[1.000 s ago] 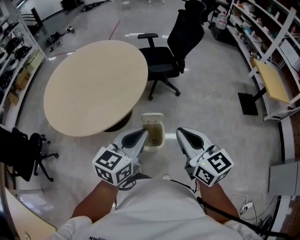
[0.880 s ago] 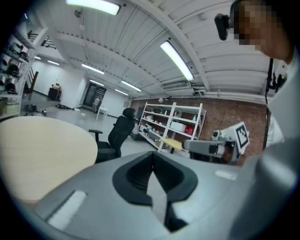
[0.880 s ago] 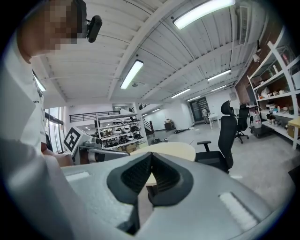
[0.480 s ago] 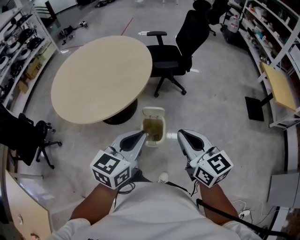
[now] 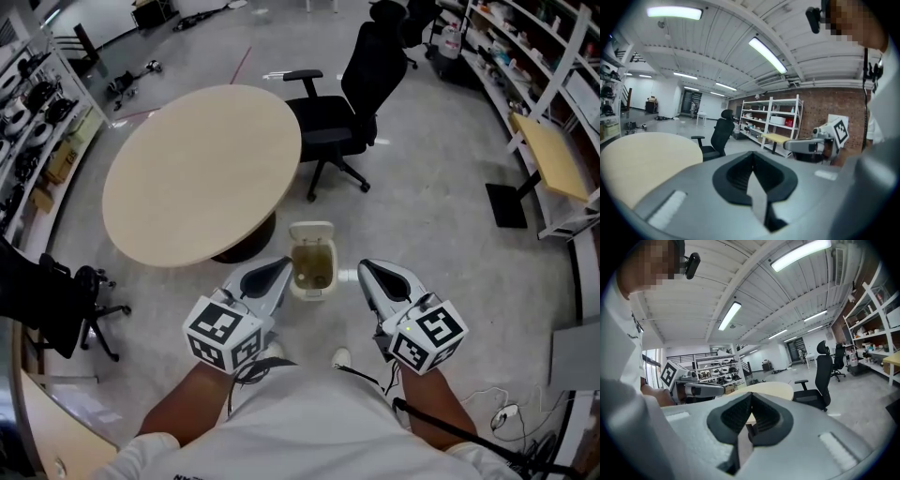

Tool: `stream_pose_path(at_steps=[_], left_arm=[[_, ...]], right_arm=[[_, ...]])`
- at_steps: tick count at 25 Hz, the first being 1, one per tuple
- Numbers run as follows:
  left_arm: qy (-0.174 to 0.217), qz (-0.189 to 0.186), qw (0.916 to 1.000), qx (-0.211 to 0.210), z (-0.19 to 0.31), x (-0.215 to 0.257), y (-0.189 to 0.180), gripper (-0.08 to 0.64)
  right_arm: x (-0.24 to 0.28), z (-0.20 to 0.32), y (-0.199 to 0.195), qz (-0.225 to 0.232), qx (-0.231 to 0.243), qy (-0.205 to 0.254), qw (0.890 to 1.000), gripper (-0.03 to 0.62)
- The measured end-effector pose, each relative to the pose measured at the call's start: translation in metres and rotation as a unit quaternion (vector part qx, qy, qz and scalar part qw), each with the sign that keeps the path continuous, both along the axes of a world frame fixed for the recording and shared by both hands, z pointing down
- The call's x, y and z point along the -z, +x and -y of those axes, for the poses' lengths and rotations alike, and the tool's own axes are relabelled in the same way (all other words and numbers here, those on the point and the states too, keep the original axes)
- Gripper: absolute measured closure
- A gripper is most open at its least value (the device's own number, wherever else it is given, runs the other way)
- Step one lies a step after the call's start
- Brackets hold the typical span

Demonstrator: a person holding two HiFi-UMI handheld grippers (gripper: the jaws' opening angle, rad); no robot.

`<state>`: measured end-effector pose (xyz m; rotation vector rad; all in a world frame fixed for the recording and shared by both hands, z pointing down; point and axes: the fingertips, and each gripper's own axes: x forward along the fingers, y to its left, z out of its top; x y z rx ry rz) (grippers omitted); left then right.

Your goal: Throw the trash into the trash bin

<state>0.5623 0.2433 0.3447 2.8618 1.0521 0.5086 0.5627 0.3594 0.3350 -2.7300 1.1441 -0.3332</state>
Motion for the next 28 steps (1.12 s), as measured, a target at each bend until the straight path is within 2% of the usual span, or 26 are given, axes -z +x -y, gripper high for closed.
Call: stream_pose_path(at_steps=[8,15,28], left_arm=[[-0.015,-0.005,0.9996,-0.024,0.019,0.001,0.011,0.552],[-0.035,-0.009,0.9992,-0.019,0.033,0.002,0.011,0.552],[-0.038,-0.014,0.999,-0.019,0.035,0.004,0.005,0.552]], right_arm=[[0.001,0.027,0.0,-0.001,-0.022,-0.011,1.0,0.591],[0.004,0.04,-0.001,-0.003,-0.023,-0.026,0.999,0.591],[0.003,0.044,-0.005,-0.002,-0.023,-0.032,0.999,0.59]])
